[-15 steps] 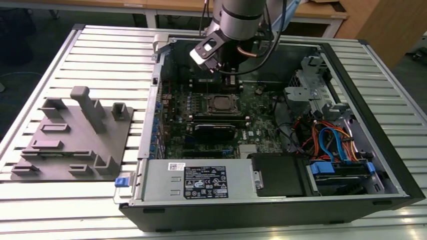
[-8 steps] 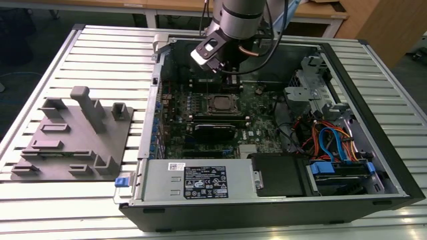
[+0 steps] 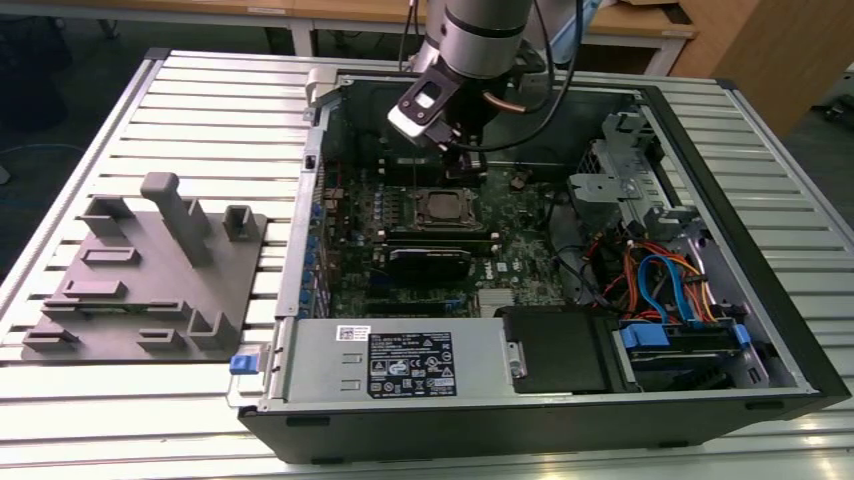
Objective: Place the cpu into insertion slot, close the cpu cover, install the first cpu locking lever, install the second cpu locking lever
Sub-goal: 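Install the first cpu locking lever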
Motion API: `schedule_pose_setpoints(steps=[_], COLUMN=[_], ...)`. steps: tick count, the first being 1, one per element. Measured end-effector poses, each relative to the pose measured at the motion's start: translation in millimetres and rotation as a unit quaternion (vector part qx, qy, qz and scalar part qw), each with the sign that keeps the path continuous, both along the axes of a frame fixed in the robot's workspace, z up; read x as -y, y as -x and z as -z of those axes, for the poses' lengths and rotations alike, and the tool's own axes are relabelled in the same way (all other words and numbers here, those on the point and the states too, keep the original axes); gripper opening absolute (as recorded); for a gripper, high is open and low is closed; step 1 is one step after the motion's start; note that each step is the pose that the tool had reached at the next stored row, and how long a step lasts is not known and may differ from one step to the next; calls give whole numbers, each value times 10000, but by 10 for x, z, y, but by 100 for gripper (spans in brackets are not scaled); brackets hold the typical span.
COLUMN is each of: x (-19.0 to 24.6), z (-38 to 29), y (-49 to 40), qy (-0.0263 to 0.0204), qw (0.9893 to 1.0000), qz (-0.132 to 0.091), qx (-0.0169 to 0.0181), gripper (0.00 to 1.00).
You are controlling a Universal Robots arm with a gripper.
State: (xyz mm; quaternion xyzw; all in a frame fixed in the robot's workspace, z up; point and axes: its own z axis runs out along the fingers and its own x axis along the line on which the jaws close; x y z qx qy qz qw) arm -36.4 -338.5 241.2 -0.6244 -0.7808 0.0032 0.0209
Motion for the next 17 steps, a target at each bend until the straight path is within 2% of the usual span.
schedule_pose_setpoints(steps=[4, 8, 12, 17], x=[0, 0, 0, 0], z=[1, 1, 0, 1], y=[0, 0, 0, 0], qy=[0, 0, 0, 0], qw=[9994, 9975, 9947, 9900], qz=[-360, -709, -1025, -1411], qx=[0, 0, 0, 0], gripper=[10, 10, 10, 10])
